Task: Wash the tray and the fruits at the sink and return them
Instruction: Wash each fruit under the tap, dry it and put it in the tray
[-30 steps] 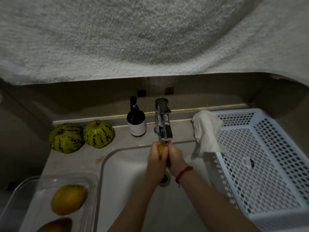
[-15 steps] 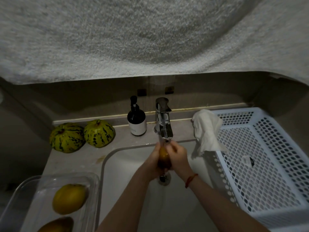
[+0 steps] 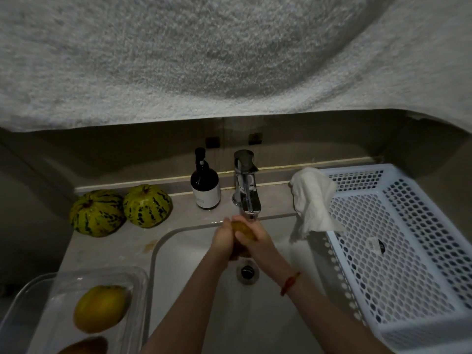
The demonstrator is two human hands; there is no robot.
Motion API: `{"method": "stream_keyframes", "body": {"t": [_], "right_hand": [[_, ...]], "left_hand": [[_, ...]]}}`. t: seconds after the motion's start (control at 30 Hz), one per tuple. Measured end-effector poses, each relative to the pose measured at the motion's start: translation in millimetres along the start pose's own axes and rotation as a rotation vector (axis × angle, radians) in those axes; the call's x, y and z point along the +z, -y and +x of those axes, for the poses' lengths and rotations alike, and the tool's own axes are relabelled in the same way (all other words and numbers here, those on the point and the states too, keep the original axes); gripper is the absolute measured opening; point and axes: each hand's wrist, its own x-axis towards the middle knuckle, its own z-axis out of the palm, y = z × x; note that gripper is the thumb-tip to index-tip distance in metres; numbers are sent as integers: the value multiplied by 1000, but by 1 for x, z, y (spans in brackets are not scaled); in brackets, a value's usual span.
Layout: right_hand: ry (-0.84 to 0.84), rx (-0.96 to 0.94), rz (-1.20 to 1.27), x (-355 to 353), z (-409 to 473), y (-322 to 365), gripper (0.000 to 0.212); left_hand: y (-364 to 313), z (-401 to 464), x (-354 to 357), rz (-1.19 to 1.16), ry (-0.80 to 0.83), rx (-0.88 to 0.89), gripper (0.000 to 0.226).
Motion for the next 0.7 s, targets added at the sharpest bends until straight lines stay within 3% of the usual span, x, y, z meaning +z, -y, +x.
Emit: {"method": "stream_keyframes", "body": {"t": [0.1, 0.2, 0.3, 0.37, 0.43, 0.5, 0.57, 0.6, 0.63, 0.7], "right_hand": [[12, -23, -128, -14, 1, -4, 26], [-191, 48, -93, -15, 11, -2, 7], [-397, 293, 114, -11, 26, 1, 19], [-422, 381, 287, -8, 30, 3, 30], [-389, 377, 407, -7, 29, 4, 39], [-283, 351, 529, -7, 23, 4, 43], [-143, 255, 595, -10, 14, 0, 41], [-86, 187, 565, -12, 9, -3, 39], [-48, 130, 499, -14, 5, -7, 40], [-26, 60, 278, -19, -3, -13, 50]], "left_hand": [[-1, -1, -4, 28, 140, -58, 58], [5, -2, 1, 119, 193, -14, 60], [17, 0, 13, 225, 167, 141, 55], [24, 3, 16, 277, 101, 324, 42], [29, -1, 17, 234, 112, 490, 26], [29, -6, 14, 198, 92, 565, 35], [23, -5, 9, 163, 39, 530, 42], [20, -6, 7, 122, 39, 481, 35], [17, -4, 5, 82, 48, 415, 28], [13, -1, 3, 60, 39, 306, 37]]}}
